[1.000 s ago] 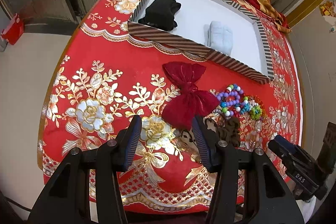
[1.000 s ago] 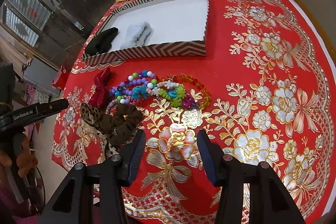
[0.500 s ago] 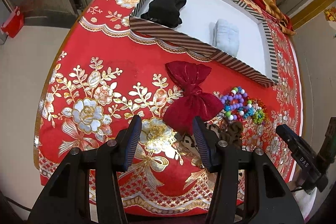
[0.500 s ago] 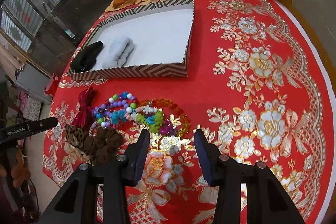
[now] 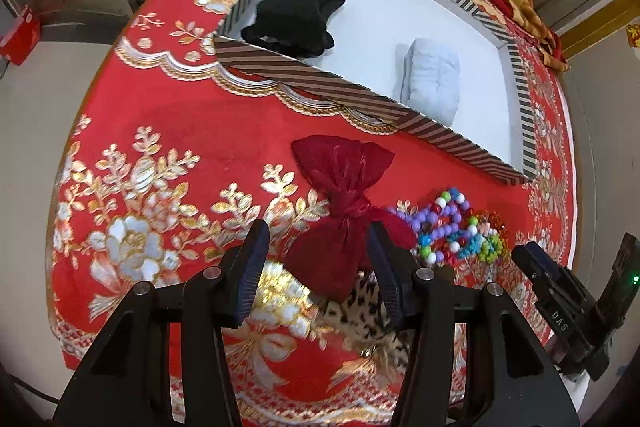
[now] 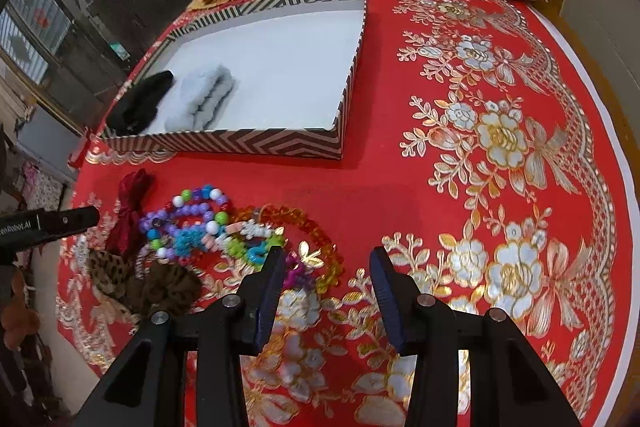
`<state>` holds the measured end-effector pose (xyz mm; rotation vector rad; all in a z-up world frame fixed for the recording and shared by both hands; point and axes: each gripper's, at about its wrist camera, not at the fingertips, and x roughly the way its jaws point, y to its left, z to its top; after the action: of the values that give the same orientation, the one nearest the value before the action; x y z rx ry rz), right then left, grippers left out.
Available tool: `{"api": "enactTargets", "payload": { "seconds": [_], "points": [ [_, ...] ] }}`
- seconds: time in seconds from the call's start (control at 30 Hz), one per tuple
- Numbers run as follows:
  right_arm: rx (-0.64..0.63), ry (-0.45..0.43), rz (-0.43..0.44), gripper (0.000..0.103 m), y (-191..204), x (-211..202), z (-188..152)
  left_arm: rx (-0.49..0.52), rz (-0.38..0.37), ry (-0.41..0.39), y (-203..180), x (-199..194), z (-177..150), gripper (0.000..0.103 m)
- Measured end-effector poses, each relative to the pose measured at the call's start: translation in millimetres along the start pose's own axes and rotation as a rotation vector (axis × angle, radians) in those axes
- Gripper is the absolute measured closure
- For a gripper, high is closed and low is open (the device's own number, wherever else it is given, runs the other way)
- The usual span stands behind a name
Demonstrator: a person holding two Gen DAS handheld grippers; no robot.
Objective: Organize jewelry
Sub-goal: 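Grasp the red satin bow with the left gripper while the right gripper grasps the orange beaded bracelet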
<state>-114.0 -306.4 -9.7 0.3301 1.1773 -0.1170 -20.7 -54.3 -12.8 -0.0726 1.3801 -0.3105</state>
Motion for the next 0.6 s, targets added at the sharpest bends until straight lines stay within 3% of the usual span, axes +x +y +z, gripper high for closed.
{"api": "enactTargets", "payload": {
  "seconds": [0.47,0.53,0.6],
  "points": [
    [-0.129,0.029,-0.062,0.077,16,24,8,0.040,0.055,0.030,-13,34,22,0.052],
    [-0.149,0.022,-0.084,0.089,17,25,9,0.047,0.059,0.038,-14,38,22,0.052],
    [-0.162,0.017,-0.087,0.093,14,25,10,0.061,0.071,0.039,-17,41,22,0.053]
  ]
}}
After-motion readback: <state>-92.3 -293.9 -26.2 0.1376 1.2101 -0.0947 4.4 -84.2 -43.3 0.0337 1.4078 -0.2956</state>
